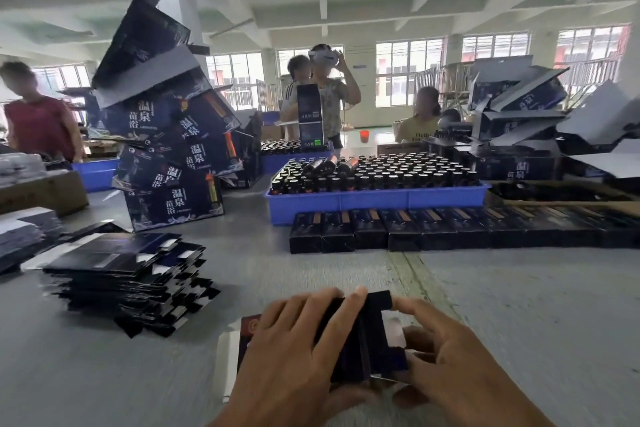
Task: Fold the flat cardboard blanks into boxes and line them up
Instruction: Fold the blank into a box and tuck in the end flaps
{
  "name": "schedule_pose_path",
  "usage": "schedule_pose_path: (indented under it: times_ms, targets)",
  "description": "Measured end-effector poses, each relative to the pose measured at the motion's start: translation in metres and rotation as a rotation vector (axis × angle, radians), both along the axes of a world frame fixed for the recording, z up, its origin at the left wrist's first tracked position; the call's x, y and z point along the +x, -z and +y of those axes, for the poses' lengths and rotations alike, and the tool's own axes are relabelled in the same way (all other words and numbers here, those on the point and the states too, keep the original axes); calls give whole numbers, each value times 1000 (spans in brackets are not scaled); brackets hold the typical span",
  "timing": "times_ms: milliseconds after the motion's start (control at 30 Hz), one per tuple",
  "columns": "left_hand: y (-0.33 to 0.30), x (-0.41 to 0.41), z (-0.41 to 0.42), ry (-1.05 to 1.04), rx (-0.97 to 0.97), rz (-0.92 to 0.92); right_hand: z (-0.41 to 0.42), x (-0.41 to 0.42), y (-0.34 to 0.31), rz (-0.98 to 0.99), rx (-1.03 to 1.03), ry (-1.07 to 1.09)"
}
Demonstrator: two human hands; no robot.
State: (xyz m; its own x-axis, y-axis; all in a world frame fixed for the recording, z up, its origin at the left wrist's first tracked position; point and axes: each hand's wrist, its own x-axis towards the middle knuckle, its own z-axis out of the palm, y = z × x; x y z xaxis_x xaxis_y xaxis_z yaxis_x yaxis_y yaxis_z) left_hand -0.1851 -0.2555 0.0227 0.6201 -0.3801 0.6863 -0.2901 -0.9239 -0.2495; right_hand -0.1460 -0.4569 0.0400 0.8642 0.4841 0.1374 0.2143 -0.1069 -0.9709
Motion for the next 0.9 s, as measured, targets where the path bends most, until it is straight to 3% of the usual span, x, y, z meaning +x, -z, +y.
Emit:
schedule_pose_path:
  times_ms: [200, 433, 633, 900]
  targets:
    - [-1, -3, -1, 69, -53, -9, -2, 0, -2, -40, 25, 58]
    - [-2, -9, -2, 92, -115, 43, -3, -4, -1, -229, 11, 160]
    - [-11, -12, -4, 70, -75, 20, -6, -8, -3, -356, -8, 174]
    - [-12, -15, 0, 150, -171, 38, -8, -10, 0, -463, -59, 174]
